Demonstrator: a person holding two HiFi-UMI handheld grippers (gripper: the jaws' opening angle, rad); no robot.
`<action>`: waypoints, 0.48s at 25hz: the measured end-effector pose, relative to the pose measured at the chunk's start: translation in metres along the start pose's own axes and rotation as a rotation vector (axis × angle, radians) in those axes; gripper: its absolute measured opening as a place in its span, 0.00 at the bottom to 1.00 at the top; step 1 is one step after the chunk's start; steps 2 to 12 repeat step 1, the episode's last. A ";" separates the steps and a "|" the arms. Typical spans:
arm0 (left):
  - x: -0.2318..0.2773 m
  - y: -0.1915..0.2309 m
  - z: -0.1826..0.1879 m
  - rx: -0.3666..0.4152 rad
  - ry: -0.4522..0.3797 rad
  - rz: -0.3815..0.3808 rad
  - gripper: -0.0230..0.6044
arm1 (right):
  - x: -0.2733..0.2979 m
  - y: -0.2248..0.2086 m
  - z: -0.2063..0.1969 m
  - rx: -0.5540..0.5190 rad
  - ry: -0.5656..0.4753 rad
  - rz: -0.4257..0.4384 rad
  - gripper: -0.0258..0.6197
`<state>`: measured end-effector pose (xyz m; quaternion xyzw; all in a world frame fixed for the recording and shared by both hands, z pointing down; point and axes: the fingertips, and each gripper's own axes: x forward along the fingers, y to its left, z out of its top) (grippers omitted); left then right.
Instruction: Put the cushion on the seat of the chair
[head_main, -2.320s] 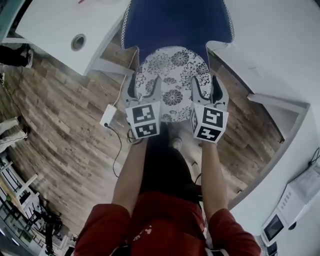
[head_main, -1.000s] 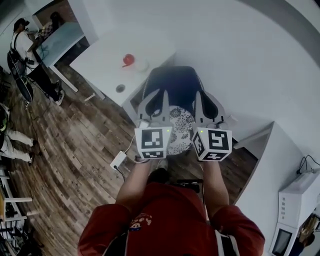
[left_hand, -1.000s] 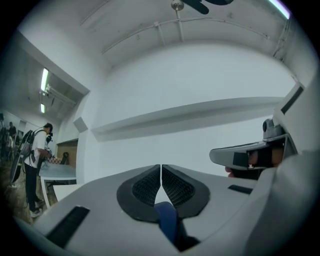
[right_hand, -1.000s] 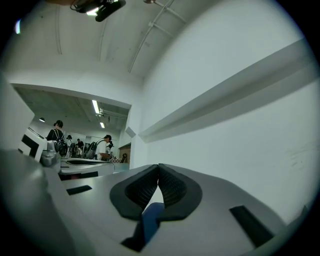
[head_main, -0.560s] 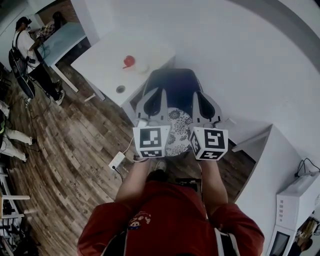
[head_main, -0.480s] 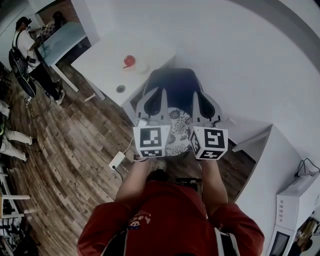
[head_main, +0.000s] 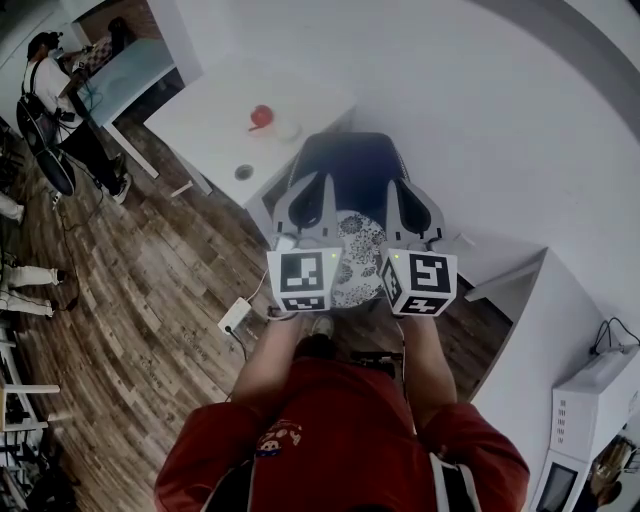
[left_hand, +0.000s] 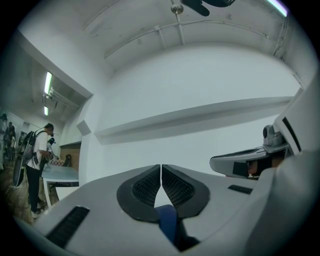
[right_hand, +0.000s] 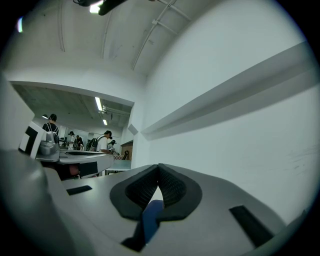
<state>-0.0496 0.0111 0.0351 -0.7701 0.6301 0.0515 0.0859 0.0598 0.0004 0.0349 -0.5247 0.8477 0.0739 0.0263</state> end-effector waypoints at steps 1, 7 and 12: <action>0.000 0.001 0.001 0.000 -0.003 0.001 0.09 | 0.001 0.001 0.000 -0.002 -0.001 0.002 0.08; 0.000 0.001 0.001 0.000 -0.003 0.001 0.09 | 0.001 0.001 0.000 -0.002 -0.001 0.002 0.08; 0.000 0.001 0.001 0.000 -0.003 0.001 0.09 | 0.001 0.001 0.000 -0.002 -0.001 0.002 0.08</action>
